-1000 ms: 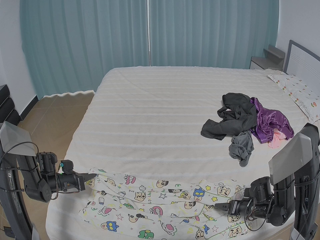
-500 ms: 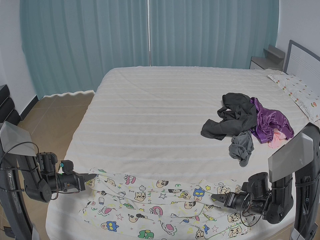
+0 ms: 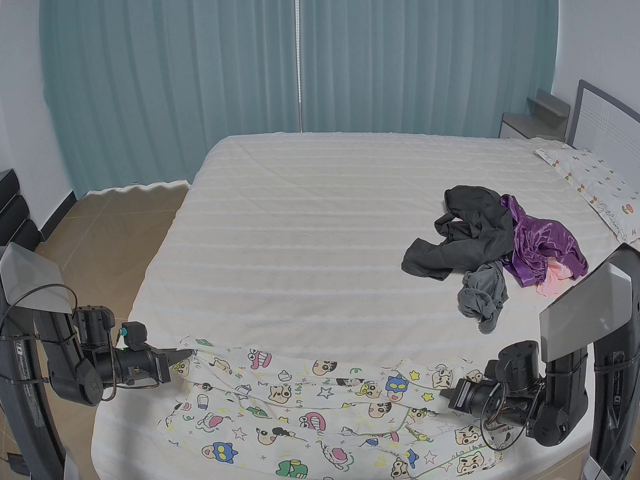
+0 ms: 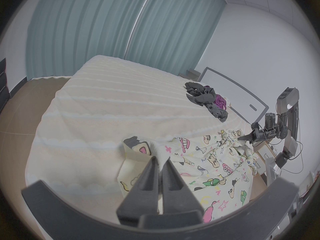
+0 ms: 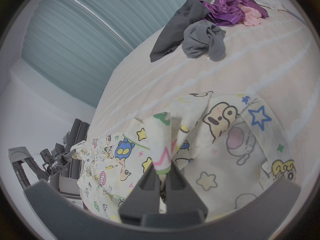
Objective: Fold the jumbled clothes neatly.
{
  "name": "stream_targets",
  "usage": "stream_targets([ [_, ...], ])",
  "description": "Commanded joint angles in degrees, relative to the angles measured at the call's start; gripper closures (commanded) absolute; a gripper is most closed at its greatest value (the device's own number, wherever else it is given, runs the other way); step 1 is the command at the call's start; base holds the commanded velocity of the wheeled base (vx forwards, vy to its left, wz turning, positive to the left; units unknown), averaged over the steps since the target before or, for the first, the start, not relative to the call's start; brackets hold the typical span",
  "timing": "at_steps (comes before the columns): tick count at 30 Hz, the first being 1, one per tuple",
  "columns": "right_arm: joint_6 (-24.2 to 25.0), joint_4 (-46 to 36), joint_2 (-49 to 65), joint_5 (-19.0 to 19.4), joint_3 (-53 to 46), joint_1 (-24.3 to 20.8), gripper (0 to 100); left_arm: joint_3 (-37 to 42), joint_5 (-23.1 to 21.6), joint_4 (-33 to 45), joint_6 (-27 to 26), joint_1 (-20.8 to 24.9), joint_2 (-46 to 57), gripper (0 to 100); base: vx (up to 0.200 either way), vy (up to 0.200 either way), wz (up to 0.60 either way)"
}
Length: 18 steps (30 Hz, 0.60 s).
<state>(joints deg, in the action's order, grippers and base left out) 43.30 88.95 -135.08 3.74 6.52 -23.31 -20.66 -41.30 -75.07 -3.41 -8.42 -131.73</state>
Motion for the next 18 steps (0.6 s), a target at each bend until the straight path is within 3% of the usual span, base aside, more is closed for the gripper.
stream_targets([
  [1, 0.5, 1.0, 1.7, 0.5, -1.0, 0.6, 100, 0.2, 0.0, 0.0, 0.1, -0.1, 1.0, 100, 0.0, 0.0, 0.0],
  [7, 0.5, 1.0, 4.3, 1.6, -2.8, 2.0, 100, 1.1, -0.1, -0.1, -0.3, -0.3, 2.0, 100, 0.0, 0.0, 0.0],
  [13, 0.2, 1.0, 10.3, 7.0, -5.9, 4.9, 100, 0.6, 0.2, -2.9, -0.4, -0.2, 1.5, 100, 0.0, 0.0, 0.0],
  [18, 0.3, 1.0, 11.2, 7.3, -5.8, 5.3, 100, 0.2, 0.2, -3.6, 0.0, 0.1, 1.5, 100, 0.0, 0.0, 0.0],
])
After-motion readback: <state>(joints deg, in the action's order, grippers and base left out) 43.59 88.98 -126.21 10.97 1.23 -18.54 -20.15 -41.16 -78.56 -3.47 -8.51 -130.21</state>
